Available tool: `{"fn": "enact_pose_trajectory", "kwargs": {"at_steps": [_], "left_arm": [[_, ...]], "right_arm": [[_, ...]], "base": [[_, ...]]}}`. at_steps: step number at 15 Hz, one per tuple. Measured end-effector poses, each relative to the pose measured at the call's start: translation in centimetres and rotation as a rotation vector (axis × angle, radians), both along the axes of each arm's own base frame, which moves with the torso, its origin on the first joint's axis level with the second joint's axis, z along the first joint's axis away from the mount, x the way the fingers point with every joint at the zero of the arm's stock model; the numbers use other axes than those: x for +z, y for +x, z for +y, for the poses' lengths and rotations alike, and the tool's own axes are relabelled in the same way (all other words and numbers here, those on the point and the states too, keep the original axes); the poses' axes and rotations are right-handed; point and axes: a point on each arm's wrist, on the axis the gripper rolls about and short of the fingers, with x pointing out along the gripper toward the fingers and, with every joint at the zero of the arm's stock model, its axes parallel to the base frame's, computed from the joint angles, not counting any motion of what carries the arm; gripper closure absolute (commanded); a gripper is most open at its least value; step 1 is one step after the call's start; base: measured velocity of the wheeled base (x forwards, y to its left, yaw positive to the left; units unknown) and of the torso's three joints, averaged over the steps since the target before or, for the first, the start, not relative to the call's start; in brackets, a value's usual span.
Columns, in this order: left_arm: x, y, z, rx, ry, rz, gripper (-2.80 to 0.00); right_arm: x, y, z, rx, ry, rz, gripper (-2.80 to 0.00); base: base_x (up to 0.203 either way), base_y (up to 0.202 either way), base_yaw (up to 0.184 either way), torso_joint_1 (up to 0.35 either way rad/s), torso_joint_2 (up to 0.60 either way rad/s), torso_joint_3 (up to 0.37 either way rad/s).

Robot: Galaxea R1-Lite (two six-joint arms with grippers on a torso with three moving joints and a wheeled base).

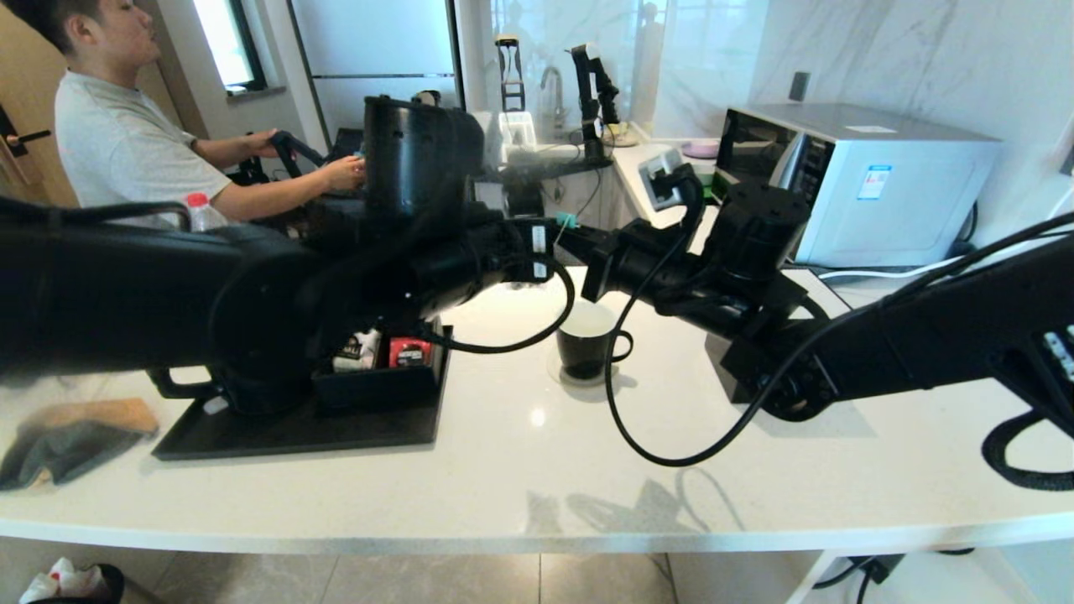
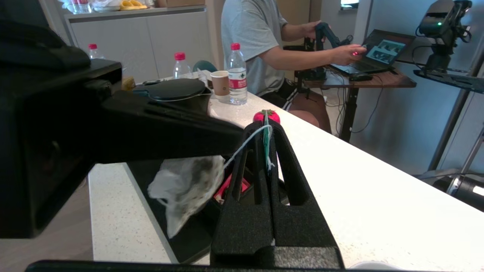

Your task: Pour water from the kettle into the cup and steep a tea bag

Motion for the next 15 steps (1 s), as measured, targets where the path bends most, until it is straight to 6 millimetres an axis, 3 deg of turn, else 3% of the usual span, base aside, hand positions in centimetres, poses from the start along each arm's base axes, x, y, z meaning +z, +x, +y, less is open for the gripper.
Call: {"fn": "enact_pose_trajectory", "kwargs": {"at_steps": [7, 8, 15], "left_arm": [[-0.45, 0.28, -0.30, -0.002, 0.005, 0.001, 0.00], [-0.43, 0.25, -0.29, -0.003, 0.005, 0.001, -2.80], [-0.17, 0.02, -0.19, -0.004, 0.003, -0.006, -2.80]], "right_arm": [[0.06, 0.04, -0.12, -0.004, 0.001, -0.001, 0.00], [0.06, 0.05, -0.14, -0.004, 0.001, -0.002, 0.00], [0.10, 0.39, -0.76, -0.021, 0.001, -0.001, 0.00]], "base": [[0.000, 0.000, 0.000, 0.000, 0.00, 0.000], [0.000, 0.000, 0.000, 0.000, 0.00, 0.000], [0.000, 0.000, 0.000, 0.000, 0.00, 0.000]]}}
